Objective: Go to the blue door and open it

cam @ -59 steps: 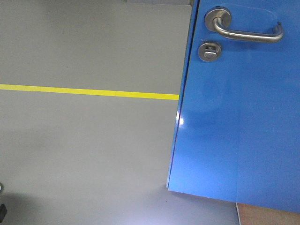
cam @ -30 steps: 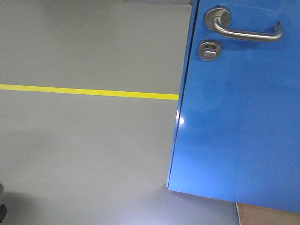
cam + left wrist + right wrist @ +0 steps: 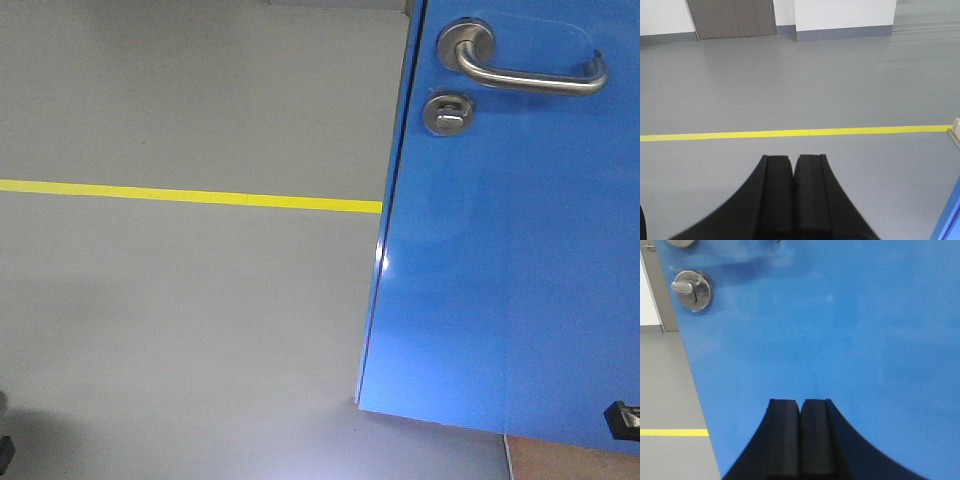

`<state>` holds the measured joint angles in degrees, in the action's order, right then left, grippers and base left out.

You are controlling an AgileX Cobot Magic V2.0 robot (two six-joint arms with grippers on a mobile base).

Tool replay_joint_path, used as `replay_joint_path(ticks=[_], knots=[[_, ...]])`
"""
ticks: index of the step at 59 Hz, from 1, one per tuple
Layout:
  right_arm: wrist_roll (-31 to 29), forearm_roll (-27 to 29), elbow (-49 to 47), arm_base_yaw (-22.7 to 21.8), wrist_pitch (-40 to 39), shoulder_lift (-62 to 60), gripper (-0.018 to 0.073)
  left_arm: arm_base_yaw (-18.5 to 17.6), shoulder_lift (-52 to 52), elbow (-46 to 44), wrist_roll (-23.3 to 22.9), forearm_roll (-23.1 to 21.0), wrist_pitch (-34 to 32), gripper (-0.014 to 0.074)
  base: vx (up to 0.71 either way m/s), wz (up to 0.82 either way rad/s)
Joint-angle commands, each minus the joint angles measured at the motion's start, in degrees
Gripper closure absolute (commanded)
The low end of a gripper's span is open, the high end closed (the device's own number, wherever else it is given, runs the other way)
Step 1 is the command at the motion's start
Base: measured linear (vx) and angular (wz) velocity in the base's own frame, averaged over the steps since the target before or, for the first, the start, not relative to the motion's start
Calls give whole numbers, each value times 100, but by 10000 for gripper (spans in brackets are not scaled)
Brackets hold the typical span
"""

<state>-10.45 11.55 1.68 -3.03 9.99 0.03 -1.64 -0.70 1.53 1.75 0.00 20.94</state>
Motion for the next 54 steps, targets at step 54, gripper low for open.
replay_joint_path(ticks=[54], knots=[[-64,-52,115,9,-413,68,556,5,-84,24,-18,0,-449,526,0,0]])
